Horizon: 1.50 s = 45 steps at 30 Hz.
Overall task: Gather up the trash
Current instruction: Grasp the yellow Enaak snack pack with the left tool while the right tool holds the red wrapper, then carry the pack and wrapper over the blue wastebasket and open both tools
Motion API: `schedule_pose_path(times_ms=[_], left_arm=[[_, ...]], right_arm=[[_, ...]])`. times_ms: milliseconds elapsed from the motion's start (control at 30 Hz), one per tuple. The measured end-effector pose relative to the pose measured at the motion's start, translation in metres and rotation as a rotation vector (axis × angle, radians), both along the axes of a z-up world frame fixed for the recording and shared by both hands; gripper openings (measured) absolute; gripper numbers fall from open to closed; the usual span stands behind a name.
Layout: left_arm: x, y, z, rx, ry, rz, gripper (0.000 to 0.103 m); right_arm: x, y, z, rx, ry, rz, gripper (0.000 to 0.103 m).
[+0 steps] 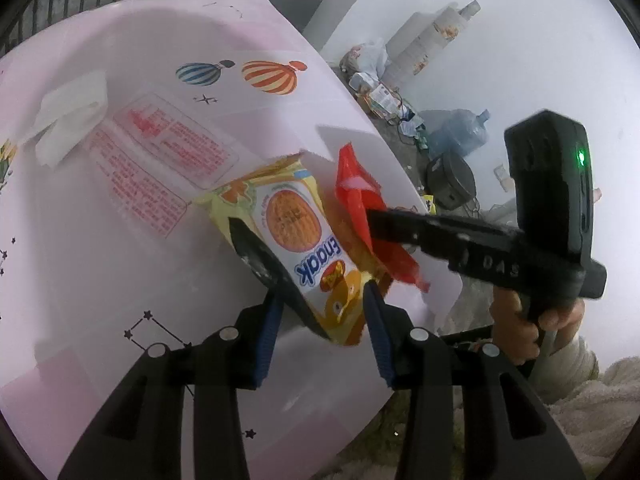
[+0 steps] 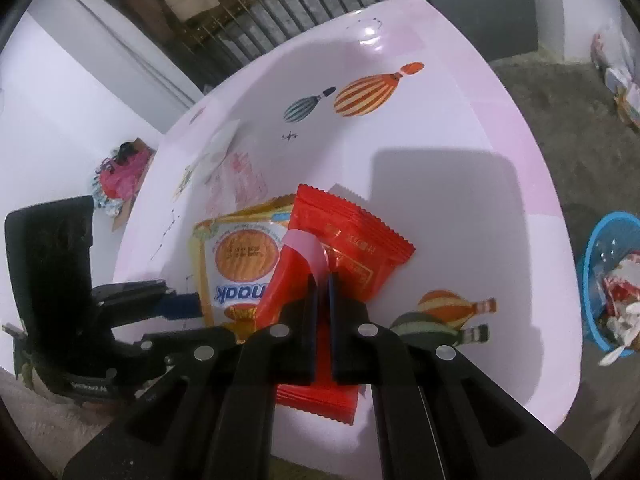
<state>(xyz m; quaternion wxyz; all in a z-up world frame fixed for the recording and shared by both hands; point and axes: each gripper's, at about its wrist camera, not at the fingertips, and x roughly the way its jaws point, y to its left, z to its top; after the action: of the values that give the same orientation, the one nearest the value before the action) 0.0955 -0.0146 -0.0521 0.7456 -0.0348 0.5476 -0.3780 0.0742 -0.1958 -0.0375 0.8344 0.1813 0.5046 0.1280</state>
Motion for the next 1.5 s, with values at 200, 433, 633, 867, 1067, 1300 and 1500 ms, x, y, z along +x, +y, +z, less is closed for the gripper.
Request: schedule_pose_path(times_ms=[200, 433, 633, 867, 1067, 1300, 1500], left_arm=[[0.001, -0.002, 0.003, -0.024, -0.003, 0.001, 0.040], [-0.001, -0.007, 0.006, -0.043, -0.030, -0.003, 0.030], [-0.002, -0.011, 0.005, 0.005, -0.063, -0.020, 0.012], [-0.006, -0.014, 0.013, 0.027, -0.115, -0.041, 0.005], [-0.007, -0.014, 0.026, 0.024, -0.151, -0.046, 0.002], [-0.004, -0.027, 0.041, 0.032, -0.187, -0.081, 0.001], [-0.001, -0.055, 0.052, 0.025, -0.220, -0.148, 0.001]], right_arm=[[-0.005, -0.006, -0.002, 0.025, 0.008, -0.012, 0.003], [-0.005, -0.006, -0.003, 0.041, 0.003, -0.024, 0.003], [-0.013, -0.018, -0.003, 0.089, 0.004, -0.042, 0.003], [-0.016, -0.022, 0.002, 0.127, -0.018, -0.063, 0.003], [-0.019, -0.032, 0.011, 0.199, -0.057, -0.107, 0.003], [-0.031, -0.056, 0.019, 0.300, -0.116, -0.171, 0.003], [-0.049, -0.091, 0.032, 0.349, -0.187, -0.244, 0.003]])
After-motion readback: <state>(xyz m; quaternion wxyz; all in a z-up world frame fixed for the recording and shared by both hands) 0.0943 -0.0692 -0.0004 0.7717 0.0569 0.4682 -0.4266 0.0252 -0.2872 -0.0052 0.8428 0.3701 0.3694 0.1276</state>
